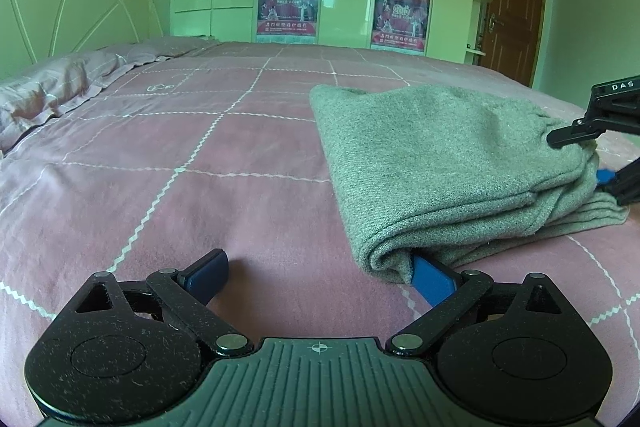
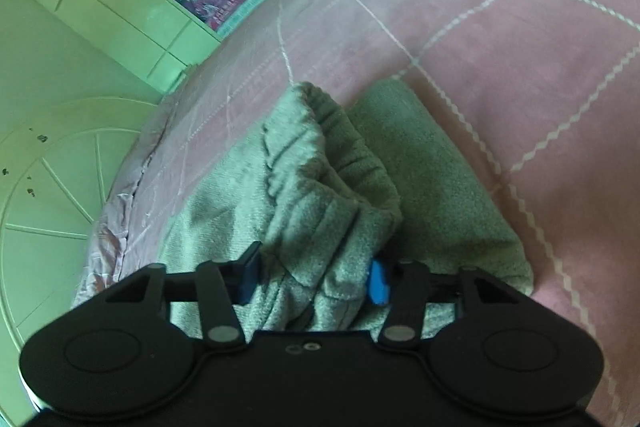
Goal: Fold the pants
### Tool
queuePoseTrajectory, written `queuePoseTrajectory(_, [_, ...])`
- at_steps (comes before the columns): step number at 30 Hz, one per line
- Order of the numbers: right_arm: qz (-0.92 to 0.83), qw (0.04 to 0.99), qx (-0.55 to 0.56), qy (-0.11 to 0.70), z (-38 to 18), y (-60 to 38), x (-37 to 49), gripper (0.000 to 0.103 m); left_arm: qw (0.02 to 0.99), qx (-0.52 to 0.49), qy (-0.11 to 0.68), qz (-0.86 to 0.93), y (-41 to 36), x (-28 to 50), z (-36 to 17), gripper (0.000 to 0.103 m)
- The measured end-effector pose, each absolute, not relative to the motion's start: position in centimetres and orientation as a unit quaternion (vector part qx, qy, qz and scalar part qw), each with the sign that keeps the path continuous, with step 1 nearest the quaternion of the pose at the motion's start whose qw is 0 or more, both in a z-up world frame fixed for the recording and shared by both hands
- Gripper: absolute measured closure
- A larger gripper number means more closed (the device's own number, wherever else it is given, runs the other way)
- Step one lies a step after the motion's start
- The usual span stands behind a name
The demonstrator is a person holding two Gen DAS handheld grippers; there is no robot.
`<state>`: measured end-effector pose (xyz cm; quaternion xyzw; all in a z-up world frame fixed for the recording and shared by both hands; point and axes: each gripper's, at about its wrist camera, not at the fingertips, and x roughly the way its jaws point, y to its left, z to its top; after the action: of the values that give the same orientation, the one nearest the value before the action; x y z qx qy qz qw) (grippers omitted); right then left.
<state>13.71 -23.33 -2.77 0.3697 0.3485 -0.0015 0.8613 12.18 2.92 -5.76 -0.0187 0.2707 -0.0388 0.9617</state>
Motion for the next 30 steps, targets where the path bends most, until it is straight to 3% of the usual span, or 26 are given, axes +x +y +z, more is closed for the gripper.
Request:
queuePoseTrajectory(11, [0.174,0.918,0.269,0.234,10.5,-16.8,13.2,0.07,0.963,-0.014,0.268,-0.034,2.6,12.0,-6.0,0.005])
queuePoseTrajectory(15, [0.198,0.92,0.286,0.179,13.6,-17.8,12.4,0.078,0.963,-0.022,0.267,-0.035,2.8,11.8,-5.9,0.005])
queuePoseTrajectory(18, [0.161,0.919,0.31,0.183,11.6,-20.9,12.3,0.078,0.963,-0.024,0.267,-0.035,2.8,11.8,-6.0,0.005])
queuePoseTrajectory(23, [0.028,0.858,0.426,0.285,0.1,-27.6,12.4,0.078,0.963,-0.024,0.267,-0.032,3.0,11.8,-6.1,0.005])
queuePoseTrajectory(24, [-0.002,0.84,0.445,0.312,-2.0,-28.4,12.1,0.077,0.963,-0.027,0.267,-0.032,3.1,11.8,-6.1,0.005])
queuePoseTrajectory(28, [0.0,0.808,0.513,0.29,-4.4,-29.6,10.1,0.064,0.963,-0.025,0.266,-0.032,3.1,11.8,-6.1,0.005])
queuePoseTrajectory(30, [0.001,0.815,0.503,0.288,-3.9,-29.2,10.2,0.04,0.963,-0.025,0.266,-0.032,3.1,11.9,-6.1,0.005])
